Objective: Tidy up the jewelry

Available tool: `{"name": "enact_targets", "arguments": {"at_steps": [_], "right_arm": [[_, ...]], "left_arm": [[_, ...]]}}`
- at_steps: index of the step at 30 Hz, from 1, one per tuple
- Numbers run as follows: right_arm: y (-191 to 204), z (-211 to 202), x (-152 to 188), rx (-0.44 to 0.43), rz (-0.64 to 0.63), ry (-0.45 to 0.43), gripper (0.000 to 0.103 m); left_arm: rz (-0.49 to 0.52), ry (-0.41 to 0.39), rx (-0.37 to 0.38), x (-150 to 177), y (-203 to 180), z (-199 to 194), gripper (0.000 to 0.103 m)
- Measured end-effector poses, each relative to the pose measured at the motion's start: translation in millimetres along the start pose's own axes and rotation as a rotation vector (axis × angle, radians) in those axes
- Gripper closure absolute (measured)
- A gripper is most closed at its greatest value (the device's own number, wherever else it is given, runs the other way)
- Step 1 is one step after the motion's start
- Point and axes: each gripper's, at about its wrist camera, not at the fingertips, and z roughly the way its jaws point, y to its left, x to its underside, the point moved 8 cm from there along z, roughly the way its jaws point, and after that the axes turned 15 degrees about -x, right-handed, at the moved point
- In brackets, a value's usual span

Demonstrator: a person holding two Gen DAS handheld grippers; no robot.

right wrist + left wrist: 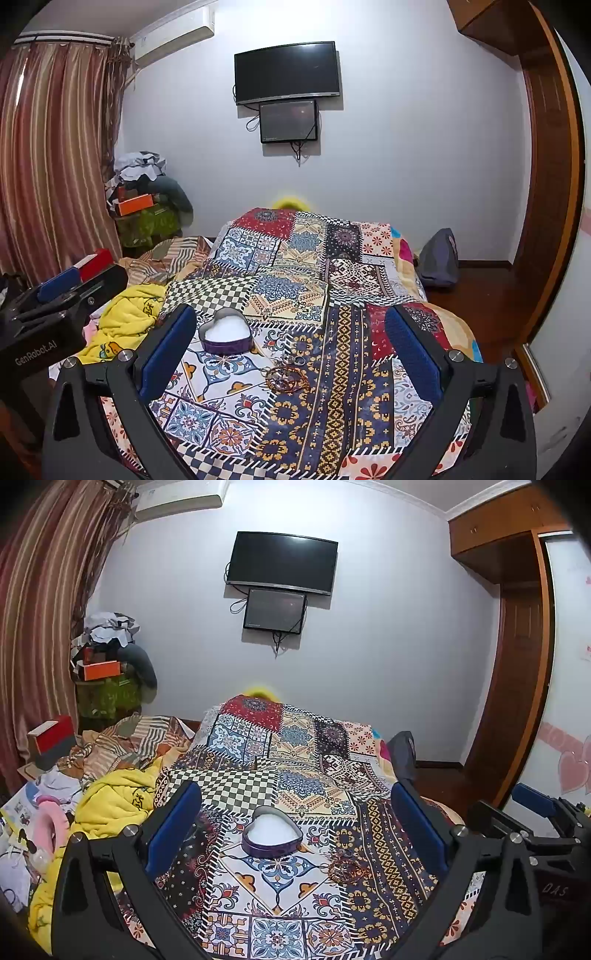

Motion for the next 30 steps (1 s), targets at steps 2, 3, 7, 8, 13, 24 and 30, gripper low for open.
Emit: {"name": "enact_targets", "arguments": {"at_steps": [2,3,7,8,13,24,30], "right_arm": [[0.1,0.0,0.1,0.0,0.0,-0.001,0.002],[0.0,0.1,0.2,0.0,0.001,-0.001,0.002],[-0.5,0.0,0.8,0.0,0.003,-0.001,0.002],[-0.7,0.0,0.8,0.001,0.004,-0.001,0.002],[0.5,0.4,0.1,0.0,0.0,0.0,0.002],[0.6,-3.9,-6.3,-0.001,-0.002,-0.005,0.002],[1.5,-5.1,-6.6,0.0,-0.004,-0.008,0.002]], "left_arm": [[0.006,-0.004,-0.002,-0.6,1.0,0.0,0.0],[0.008,-0.005,-0.002,-1.0,1.8,0.1,0.0],[0.012,-0.011,-0.007,-2.6,-3.0,-2.6,0.0],[0.009,-0.008,-0.005,-2.8,-3.2,-2.9,0.0],[0.012,-0.009,-0.006,-1.7,-4.8,-4.3,0.0],[0.016,-0.017,-0.008,-0.8,-1.2,-2.7,0.0],[0.016,-0.024,-0.008,-2.6,-1.6,-3.7,0.0]]}}
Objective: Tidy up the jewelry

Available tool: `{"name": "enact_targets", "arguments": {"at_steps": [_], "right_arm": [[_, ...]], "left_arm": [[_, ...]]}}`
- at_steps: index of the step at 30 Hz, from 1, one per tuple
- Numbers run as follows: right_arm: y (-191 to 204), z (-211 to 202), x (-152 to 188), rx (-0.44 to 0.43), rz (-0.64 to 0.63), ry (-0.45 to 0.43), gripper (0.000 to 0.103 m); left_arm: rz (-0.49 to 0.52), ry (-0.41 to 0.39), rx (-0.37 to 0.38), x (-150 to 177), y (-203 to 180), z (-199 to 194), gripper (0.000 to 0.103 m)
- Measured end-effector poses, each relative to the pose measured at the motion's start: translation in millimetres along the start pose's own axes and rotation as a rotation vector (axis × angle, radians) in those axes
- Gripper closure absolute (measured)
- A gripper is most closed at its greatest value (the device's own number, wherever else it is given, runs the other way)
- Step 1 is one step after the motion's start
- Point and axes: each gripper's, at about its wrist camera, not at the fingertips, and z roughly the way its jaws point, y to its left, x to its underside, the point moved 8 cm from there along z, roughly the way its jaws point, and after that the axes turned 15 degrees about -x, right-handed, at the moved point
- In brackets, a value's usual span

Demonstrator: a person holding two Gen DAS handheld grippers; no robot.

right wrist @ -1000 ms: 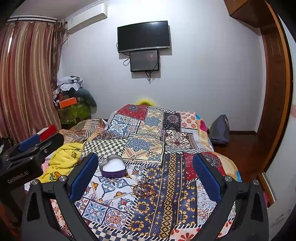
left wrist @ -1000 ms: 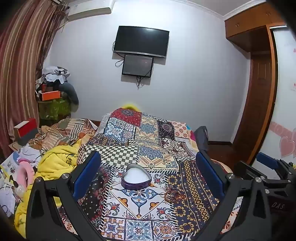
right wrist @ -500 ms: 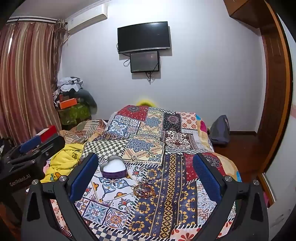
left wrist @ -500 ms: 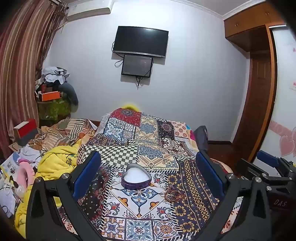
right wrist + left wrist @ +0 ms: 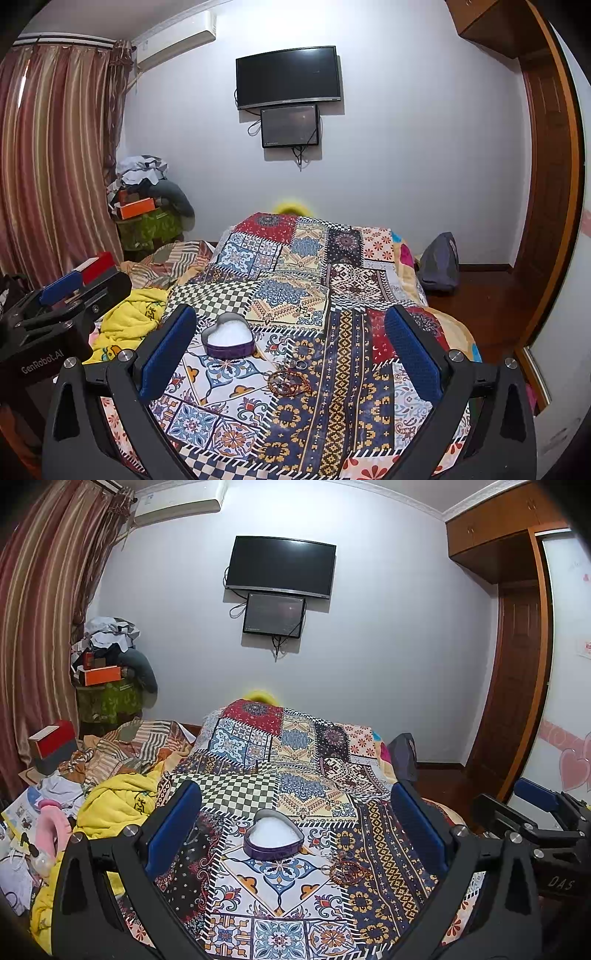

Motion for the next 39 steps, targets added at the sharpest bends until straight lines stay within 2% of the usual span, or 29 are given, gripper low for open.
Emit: {"name": "enact_targets", "arguments": {"at_steps": [39], "right_arm": [[1.0,-2.8,-3.3,0.0,-0.004,-0.006,0.002]], "left_arm": [[0.011,-0.016,0.0,-1.4,-2.8,-3.6,0.0]]}}
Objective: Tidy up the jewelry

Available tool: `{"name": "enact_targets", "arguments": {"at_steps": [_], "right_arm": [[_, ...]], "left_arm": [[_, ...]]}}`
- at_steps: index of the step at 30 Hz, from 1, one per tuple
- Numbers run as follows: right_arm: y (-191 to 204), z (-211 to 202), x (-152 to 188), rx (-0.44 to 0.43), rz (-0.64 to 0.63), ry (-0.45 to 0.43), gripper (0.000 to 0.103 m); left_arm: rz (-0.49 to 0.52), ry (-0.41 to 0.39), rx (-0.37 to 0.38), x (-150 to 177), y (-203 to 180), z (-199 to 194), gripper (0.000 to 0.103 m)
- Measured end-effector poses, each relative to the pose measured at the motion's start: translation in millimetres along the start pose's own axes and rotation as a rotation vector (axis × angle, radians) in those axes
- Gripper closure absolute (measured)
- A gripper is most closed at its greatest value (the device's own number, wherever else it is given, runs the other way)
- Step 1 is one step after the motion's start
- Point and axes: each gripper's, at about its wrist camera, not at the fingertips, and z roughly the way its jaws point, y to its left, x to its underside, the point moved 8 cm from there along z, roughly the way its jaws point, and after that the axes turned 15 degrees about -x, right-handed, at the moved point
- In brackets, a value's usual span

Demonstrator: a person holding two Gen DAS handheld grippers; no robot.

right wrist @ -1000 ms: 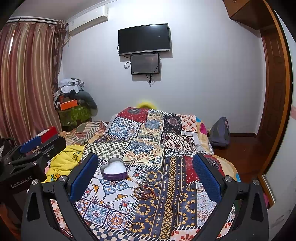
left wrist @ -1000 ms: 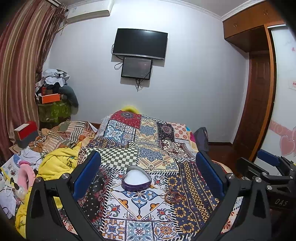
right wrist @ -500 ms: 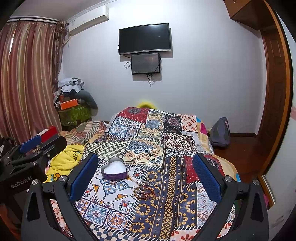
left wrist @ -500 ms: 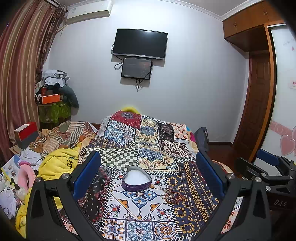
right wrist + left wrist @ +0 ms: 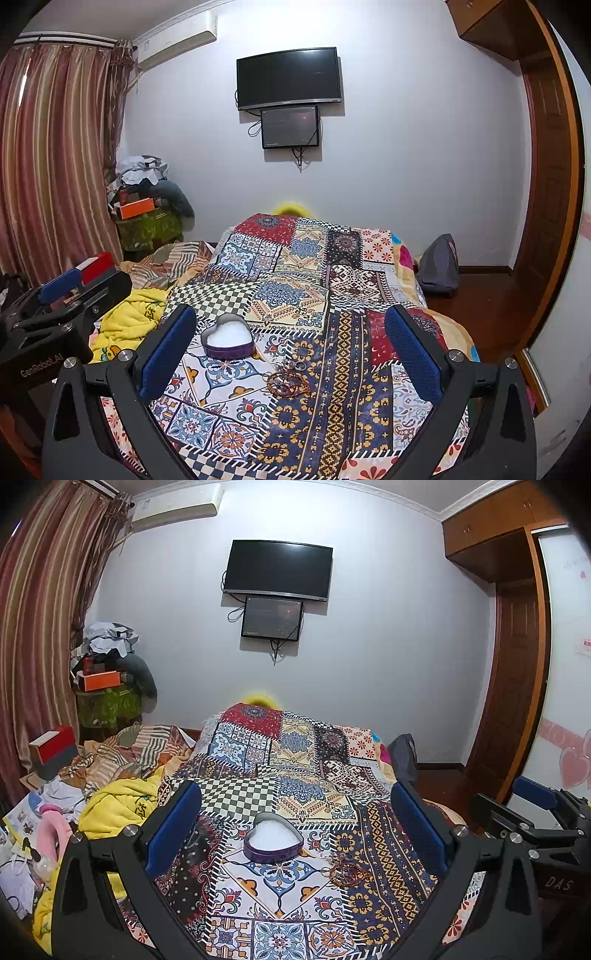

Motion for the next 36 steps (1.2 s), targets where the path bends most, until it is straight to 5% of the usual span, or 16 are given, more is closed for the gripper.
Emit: {"name": "enact_targets", "arguments": {"at_steps": [21,36], "right_arm": [[-10,21,13,0.004,0.009,0.039,0.002],[-51,70,67,0.02,0.082,0.205,0.002]], "left_arm": [[0.006,0.039,-0.014,8,0,18,0.0],[0.06,0.233,-0.026,61,-12,84,0.0]]}}
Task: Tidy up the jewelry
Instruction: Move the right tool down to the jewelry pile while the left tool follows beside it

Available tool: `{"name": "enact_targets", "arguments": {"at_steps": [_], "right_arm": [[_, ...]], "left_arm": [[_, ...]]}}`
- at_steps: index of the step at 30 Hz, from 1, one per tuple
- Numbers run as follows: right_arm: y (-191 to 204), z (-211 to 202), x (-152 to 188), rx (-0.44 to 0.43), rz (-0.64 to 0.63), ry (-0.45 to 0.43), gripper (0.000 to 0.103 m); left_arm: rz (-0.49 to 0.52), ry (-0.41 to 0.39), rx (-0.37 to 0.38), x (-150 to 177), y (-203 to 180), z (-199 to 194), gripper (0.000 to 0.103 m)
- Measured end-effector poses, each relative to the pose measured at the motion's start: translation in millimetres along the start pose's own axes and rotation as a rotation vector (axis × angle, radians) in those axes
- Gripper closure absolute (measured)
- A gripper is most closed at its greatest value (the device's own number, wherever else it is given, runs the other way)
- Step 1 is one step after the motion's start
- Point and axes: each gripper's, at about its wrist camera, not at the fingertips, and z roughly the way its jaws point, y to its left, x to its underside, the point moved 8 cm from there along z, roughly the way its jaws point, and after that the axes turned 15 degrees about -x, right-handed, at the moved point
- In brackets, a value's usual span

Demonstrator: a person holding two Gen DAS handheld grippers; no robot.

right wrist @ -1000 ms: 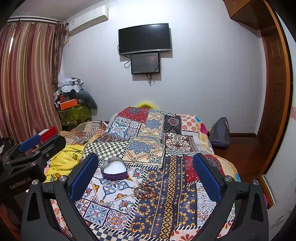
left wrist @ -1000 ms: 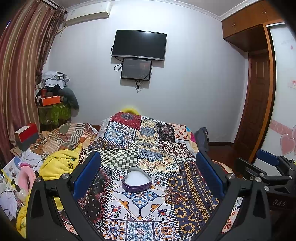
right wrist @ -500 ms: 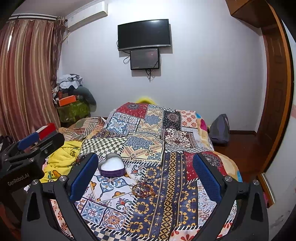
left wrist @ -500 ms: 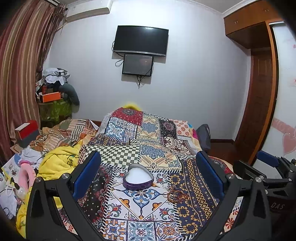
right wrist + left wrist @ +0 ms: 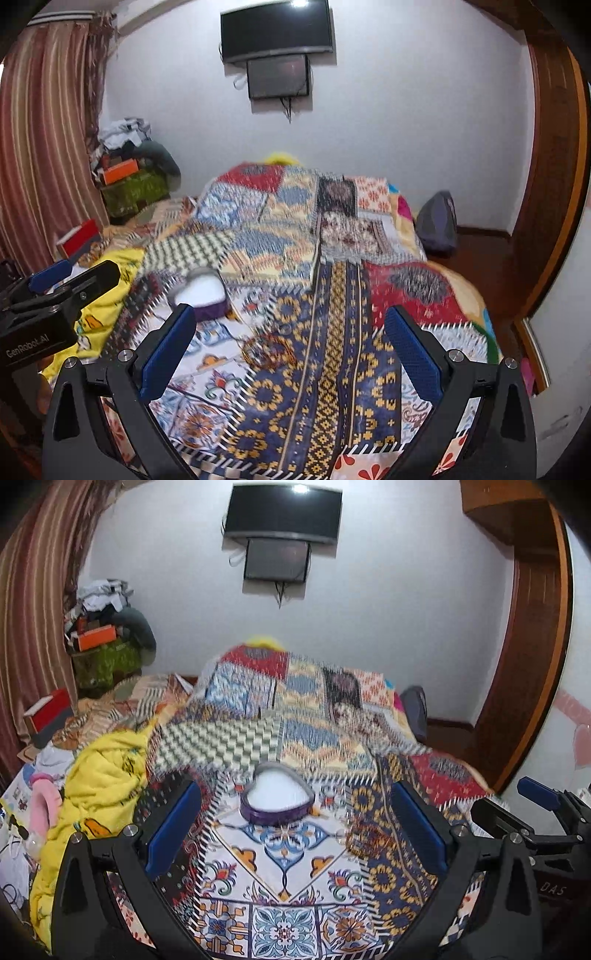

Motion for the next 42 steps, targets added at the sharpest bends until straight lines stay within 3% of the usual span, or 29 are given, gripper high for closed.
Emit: {"name": "enact_targets", "arguments": {"at_steps": [6,14,17,23,27,31,36,42], "right_arm": [[-16,21,18,-0.007,0.029,0.08,0.003],[-28,51,39,-0.086,0.069,0.195,0.038],[-33,64,44,-0.12,0.086,0.228,0.046],[-39,87,43,-0.169,0.095,0.282,0.063],[-38,97,41,-0.202,0.099,0.303,0.068],[-38,108,39,-0.213,0.086,0.331,0.068],[-36,124,40,-0.23,0.084,0.383,0.068],[-43,140,42,-0.239,0.133,0.412,0.068]], "left_arm": [[0.051,0.111,-0.032,31,-9,40,0.014],[0.082,0.216,0.01,55,-24,78,0.021],[0.095,0.255,0.041,64,-31,89,0.029],[0.126,0.321,0.107,74,-51,114,0.055],[0.146,0.358,0.151,80,-62,125,0.073],[0.162,0.405,0.195,88,-74,136,0.082],[0.173,0.45,0.215,97,-84,151,0.085],[0.196,0.444,0.216,102,-90,158,0.085]]}}
